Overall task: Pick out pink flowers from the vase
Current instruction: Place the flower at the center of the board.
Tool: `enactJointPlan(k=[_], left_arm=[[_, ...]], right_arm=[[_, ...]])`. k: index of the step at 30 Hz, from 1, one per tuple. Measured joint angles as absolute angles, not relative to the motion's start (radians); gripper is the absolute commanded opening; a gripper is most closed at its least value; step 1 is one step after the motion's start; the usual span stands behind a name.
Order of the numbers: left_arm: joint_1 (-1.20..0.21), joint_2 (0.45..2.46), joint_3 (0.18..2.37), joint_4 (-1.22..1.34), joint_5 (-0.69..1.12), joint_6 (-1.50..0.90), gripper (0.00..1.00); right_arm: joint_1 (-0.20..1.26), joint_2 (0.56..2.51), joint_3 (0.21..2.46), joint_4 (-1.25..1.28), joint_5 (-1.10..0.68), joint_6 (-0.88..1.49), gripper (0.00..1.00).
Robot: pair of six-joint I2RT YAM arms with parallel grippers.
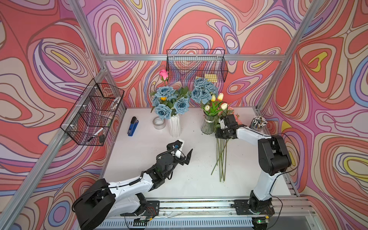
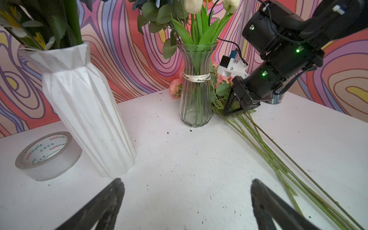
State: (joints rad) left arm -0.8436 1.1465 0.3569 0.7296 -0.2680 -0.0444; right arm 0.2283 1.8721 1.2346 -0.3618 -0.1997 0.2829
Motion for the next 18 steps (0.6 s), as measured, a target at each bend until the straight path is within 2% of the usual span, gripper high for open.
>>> enactJointPlan(k=[8,18], left_arm=[[-0.844,1.147,0.357,0.720,-0.279,-0.045,1.00],[-0.844,1.116,0.393,0.605,-0.344,-0.060,1.00]], right_arm=[[0.224,1.872,1.226,-0.367,-0.175,0.286,0.00],[0.223,1.822,1.196,-0.368,-0.173,0.300,0.13]])
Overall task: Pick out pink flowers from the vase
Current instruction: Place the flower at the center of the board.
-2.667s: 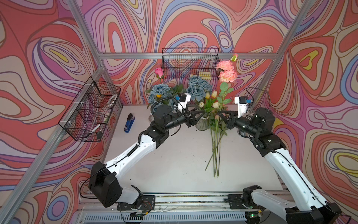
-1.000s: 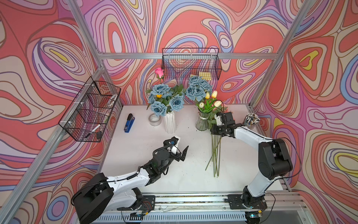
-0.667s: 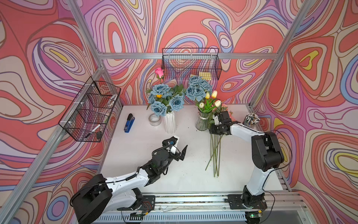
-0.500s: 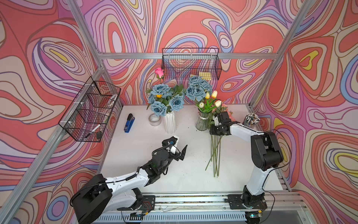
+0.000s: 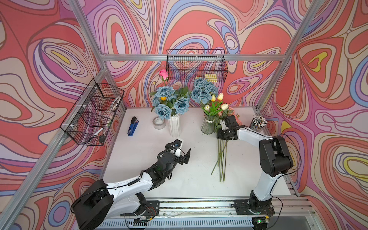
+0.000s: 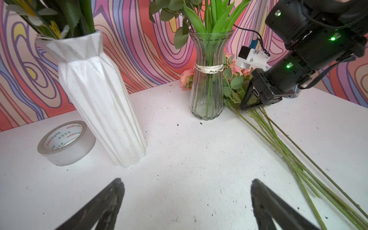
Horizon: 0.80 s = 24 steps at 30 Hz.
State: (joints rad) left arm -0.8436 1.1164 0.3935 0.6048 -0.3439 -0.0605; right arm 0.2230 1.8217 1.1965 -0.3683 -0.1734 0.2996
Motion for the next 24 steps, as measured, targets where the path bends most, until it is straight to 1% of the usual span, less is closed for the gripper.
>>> enactJointPlan(k=[6,15,21,24], left_arm=[[-0.844,1.060,0.412,0.531,-0.390,-0.089,1.00],[-0.834,0.989,0.448,0.379,-0.481,-0.161,1.00],[-0.751,0.956,0.490,0.257,-0.514,-0.223,1.00],[-0.689,0.956,0.542,0.191,-0.530,-0.254,1.00]], right_arm=[[0.217,1.688,1.151,-0.358,-0.174,0.313,0.25],[0.183,1.549,1.065,-0.336,-0.155,0.328,0.50],[0.164,1.451,1.005,-0.316,-0.082,0.334,0.65],[0.163,1.388,0.956,-0.274,-0.013,0.336,0.78]])
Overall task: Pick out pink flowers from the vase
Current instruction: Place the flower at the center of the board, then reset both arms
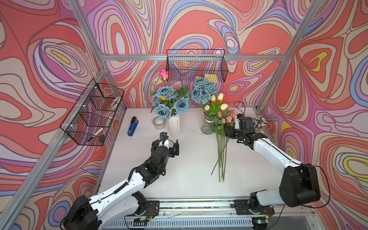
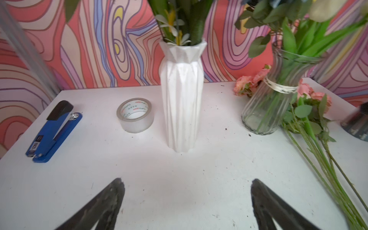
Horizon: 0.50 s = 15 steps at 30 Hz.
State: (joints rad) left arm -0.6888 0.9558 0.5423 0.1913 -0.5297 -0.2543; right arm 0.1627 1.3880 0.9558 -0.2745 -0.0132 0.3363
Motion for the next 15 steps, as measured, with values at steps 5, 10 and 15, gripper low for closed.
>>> enactJointPlan(k=[5,10,15], left_arm=[[-0.564,0.956,0.626,0.088,-0.544,-0.270,1.00],[-0.462,0.971,0.676,0.052,-0.588,-0.246,1.00],[-0.388,1.033,0.672,0.101,-0.606,-0.142,1.00]], right_arm=[[0.163,1.312,0.831,-0.174,0.160,0.344,0.91],[0.162,1.314,0.749,-0.085,0.302,0.327,0.95],[0.162,1.330,0.680,0.033,0.407,0.292,0.97]])
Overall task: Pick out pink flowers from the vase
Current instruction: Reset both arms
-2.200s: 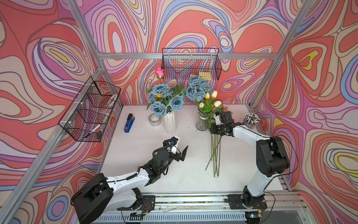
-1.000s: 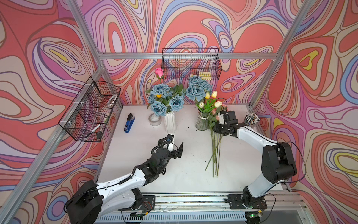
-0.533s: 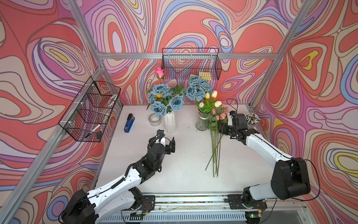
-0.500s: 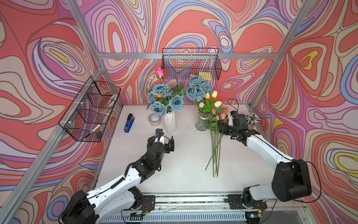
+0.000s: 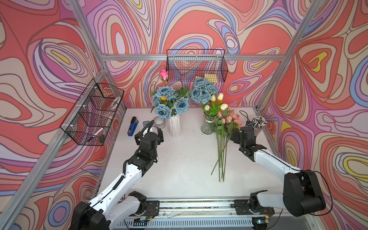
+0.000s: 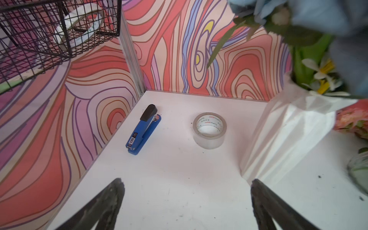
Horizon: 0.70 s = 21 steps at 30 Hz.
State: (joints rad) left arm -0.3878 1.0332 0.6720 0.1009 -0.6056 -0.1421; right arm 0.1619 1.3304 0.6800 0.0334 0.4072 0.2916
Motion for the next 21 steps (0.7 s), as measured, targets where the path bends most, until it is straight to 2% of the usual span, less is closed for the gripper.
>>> enactJointPlan(k=[10,15,21], left_arm=[[-0.223,1.198,0.529,0.291,-0.578,-0.019,1.00],[-0.130,1.274,0.431,0.447,-0.485,-0.029,1.00],[-0.110,1.393,0.373,0.666,-0.396,-0.027,1.00]], right_arm=[[0.162,1.325,0.459,0.335,0.586,0.208,0.97],[0.162,1.386,0.459,0.486,0.576,0.159,0.97],[0.163,1.485,0.410,0.730,0.521,0.088,0.96]])
